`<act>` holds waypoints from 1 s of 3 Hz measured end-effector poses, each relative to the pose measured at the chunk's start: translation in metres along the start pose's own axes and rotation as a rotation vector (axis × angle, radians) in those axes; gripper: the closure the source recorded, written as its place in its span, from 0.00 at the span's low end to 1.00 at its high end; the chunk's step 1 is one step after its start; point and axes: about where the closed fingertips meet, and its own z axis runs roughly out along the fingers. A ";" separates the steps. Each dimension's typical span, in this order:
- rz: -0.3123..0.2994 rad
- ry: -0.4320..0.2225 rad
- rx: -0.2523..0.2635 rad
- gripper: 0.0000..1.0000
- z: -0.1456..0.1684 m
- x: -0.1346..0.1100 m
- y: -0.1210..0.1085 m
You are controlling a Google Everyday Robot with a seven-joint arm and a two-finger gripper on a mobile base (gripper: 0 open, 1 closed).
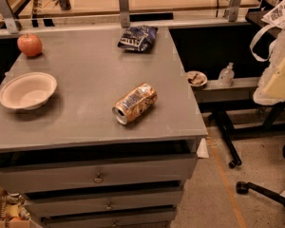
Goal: Move orange can near paper bowl
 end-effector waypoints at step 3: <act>-0.205 -0.119 -0.104 0.00 0.036 -0.047 0.005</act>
Offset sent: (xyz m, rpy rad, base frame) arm 0.0311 0.0434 -0.0441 -0.0432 0.1070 0.2866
